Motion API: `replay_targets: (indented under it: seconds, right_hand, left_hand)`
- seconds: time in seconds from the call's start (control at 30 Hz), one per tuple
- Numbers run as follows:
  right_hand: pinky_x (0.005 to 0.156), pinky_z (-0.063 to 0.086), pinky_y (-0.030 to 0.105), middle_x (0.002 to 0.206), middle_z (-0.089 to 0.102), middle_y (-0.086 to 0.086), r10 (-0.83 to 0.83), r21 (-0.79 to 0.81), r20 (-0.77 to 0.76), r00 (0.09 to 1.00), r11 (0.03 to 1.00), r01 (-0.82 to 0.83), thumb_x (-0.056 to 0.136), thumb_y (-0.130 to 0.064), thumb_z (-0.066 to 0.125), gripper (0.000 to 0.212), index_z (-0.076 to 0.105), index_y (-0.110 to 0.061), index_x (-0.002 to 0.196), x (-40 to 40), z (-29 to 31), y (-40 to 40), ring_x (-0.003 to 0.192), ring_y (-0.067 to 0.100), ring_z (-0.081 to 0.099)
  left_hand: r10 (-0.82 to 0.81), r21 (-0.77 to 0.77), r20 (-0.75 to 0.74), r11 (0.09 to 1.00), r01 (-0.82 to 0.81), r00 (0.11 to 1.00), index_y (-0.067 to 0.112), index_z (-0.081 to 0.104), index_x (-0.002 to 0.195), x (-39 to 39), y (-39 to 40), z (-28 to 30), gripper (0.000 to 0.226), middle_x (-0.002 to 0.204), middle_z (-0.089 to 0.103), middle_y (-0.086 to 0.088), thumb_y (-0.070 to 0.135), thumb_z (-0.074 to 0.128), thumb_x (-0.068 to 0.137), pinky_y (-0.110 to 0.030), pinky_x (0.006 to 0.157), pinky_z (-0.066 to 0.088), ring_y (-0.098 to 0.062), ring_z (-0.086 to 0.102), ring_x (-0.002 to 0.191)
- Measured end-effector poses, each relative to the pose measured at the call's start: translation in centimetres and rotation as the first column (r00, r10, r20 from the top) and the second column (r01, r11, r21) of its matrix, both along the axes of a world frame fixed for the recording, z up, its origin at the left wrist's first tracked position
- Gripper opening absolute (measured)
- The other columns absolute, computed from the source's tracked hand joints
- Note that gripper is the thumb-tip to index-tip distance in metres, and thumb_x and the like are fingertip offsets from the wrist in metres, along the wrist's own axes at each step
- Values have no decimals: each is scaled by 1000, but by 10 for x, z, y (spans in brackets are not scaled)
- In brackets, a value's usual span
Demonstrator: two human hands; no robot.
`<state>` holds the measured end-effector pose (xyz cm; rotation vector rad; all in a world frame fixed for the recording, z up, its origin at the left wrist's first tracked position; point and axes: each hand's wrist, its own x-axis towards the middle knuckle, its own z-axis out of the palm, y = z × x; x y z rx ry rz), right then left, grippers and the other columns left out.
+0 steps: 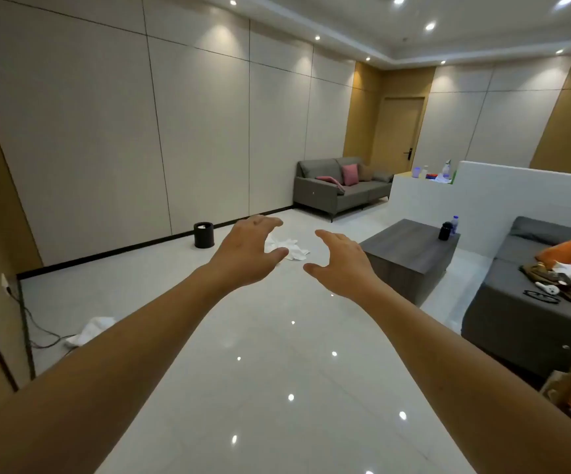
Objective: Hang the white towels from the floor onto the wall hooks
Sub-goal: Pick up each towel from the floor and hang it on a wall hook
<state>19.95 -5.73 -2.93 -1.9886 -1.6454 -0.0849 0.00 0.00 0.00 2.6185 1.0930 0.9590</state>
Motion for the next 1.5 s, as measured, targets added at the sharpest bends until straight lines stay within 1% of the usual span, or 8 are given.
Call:
replay_targets:
  seconds: [0.2, 0.27, 0.37, 0.53, 0.73, 1.03, 1.3, 1.5]
  right_hand:
    - [106, 38, 42, 152, 41, -2, 9, -4, -58, 998, 1000, -9, 84, -48, 70, 77, 33, -30, 149, 67, 11, 93, 136, 26, 39]
    - [97, 40, 37, 146, 47, -1, 40, 8, -59, 997, 999, -40, 83, -46, 70, 70, 40, -29, 143, 85, 10, 122, 131, 27, 44]
    - [85, 33, 30, 136, 55, 2, 66, 3, -71, 995, 998, -66, 83, -41, 71, 57, 48, -25, 133, 107, 0, 167, 121, 27, 51]
    - [95, 41, 36, 144, 48, 1, 52, -49, -109, 993, 997, -57, 84, -41, 70, 67, 41, -27, 143, 134, -15, 251, 128, 29, 46]
    - [106, 38, 39, 153, 40, -1, 22, -64, -118, 993, 997, -30, 86, -42, 69, 75, 33, -28, 151, 145, -14, 376, 136, 25, 39]
    - [108, 37, 38, 153, 40, -2, -16, 8, -100, 995, 1000, 17, 86, -40, 69, 75, 34, -27, 151, 156, 30, 574, 138, 23, 39]
    - [109, 36, 38, 153, 40, -3, -22, -18, -115, 993, 1000, 20, 86, -40, 70, 75, 34, -28, 150, 198, 17, 727, 138, 23, 38]
    - [107, 38, 38, 151, 41, -3, 13, -2, -116, 993, 1000, -14, 84, -42, 68, 76, 34, -28, 150, 261, 5, 854, 137, 22, 39]
  left_hand:
    - [59, -18, 19, 998, -59, 998, 29, 44, 143, 67, 92, 7, 57, 149, 43, 3, 44, 62, 91, -31, 107, 30, -18, 35, 137]
    - [71, -28, 14, 997, -71, 997, 30, 43, 143, 87, 122, 2, 58, 149, 43, 4, 45, 62, 91, -32, 107, 31, -18, 35, 137]
    - [94, -62, -22, 994, -95, 995, 30, 43, 143, 111, 169, -11, 58, 149, 42, 5, 46, 61, 90, -35, 108, 33, -18, 36, 136]
    - [100, -86, -36, 991, -103, 994, 31, 43, 143, 134, 258, -23, 59, 149, 41, 7, 48, 61, 89, -32, 106, 32, -17, 35, 136]
    - [62, -76, -36, 995, -64, 997, 32, 43, 142, 149, 387, -22, 57, 148, 42, 5, 46, 61, 90, -32, 106, 31, -17, 36, 136]
    - [30, -26, -31, 999, -31, 999, 28, 44, 143, 166, 591, 29, 57, 147, 45, 1, 43, 62, 91, -36, 107, 36, -20, 41, 133]
    - [24, -57, -53, 998, -27, 998, 29, 43, 143, 205, 745, 13, 57, 147, 44, 3, 45, 61, 90, -36, 107, 36, -19, 41, 133]
    - [56, -31, -44, 998, -57, 997, 32, 42, 143, 264, 868, 5, 58, 146, 44, 4, 47, 60, 90, -34, 105, 35, -18, 39, 133]
